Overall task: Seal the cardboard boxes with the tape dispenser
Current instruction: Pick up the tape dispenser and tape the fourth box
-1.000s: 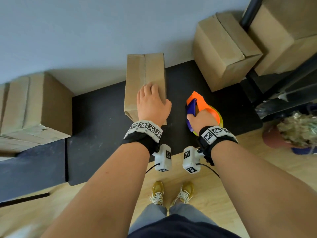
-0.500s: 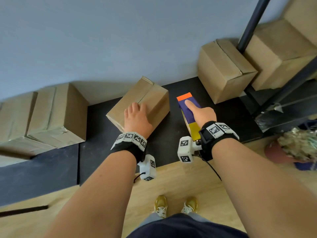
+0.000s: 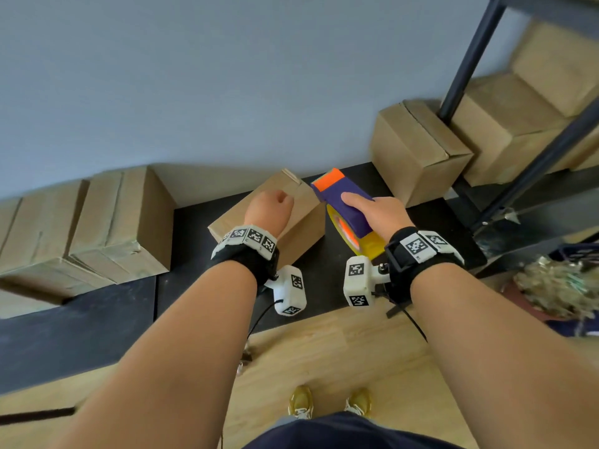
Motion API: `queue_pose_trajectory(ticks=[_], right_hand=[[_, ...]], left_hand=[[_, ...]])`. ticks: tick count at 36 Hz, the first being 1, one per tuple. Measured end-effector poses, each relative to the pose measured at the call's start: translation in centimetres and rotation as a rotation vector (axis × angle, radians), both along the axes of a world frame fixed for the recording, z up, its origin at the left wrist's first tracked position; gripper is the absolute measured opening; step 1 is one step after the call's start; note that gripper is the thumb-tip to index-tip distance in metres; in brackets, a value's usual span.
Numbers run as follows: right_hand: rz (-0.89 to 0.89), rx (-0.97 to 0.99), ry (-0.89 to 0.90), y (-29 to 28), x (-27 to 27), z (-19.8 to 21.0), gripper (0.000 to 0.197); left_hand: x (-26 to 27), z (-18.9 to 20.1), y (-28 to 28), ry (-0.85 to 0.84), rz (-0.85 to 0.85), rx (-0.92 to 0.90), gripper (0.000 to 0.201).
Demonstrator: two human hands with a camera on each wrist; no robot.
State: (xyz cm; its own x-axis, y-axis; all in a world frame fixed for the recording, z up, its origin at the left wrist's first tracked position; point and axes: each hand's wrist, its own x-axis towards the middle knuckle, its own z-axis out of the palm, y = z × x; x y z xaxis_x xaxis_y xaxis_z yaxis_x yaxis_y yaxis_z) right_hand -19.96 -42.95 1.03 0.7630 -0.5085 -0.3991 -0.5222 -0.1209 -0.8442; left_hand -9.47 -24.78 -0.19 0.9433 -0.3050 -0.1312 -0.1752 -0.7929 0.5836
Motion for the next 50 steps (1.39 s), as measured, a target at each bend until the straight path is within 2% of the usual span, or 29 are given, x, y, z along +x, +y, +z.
queue_pose_trajectory(ticks=[4,7,12,15,18,22,26,29,33,36,41,46,48,50], right_hand=[[0.055,-0.003,-0.017,-0.3,-0.7,0.7,0.042],[0.082,-0.014,-0.016,-0.7,-1.1,0.9,0.044],[0.116,-0.015,-0.011,-1.1,-1.5,1.0,0.053],[0.131,0.01,-0.009,-1.4,-1.7,1.1,0.053],[0.149,0.017,-0.002,-1.6,-1.7,1.2,0.054],[0.176,0.026,0.021,-1.7,-1.7,1.1,0.054],[0.193,0.076,0.03,-1.7,-1.7,0.9,0.055],[0.202,0.101,0.037,-2.0,-1.8,0.7,0.056],[0.205,0.106,0.045,-2.2,-1.9,0.5,0.053],[0.212,0.124,0.063,-2.5,-2.0,0.3,0.051],[0.224,0.129,0.084,-2.8,-1.9,-0.1,0.053],[0.199,0.153,0.066,-3.3,-1.7,-0.4,0.054],[0.181,0.169,0.056,-3.6,-1.6,-0.3,0.063],[0.164,0.184,0.047,-3.9,-1.6,-0.3,0.075]], left_hand=[[0.7,1.6,-2.2,0.251,0.081,-0.304,0.025],[0.6,2.7,-3.2,0.466,0.198,-0.501,0.037],[0.4,2.5,-3.3,0.624,0.255,-0.494,0.061],[0.4,2.3,-3.4,0.694,0.254,-0.528,0.064],[0.4,2.4,-3.6,0.702,0.286,-0.612,0.057],[0.5,2.3,-3.7,0.697,0.312,-0.602,0.049],[0.8,1.7,-3.4,0.784,0.297,-0.611,0.047],[1.1,1.2,-3.4,0.822,0.296,-0.631,0.036],[1.1,1.3,-3.9,0.836,0.279,-0.564,0.015],[1.1,1.4,-4.4,0.832,0.245,-0.431,0.013],[1.4,0.4,-5.3,0.714,0.33,-0.522,0.014],[2.2,1.5,-6.9,0.61,0.3,-0.457,0.012],[2.7,1.5,-7.1,0.553,0.293,-0.475,0.011],[3.0,1.7,-7.1,0.497,0.296,-0.503,0.019]])
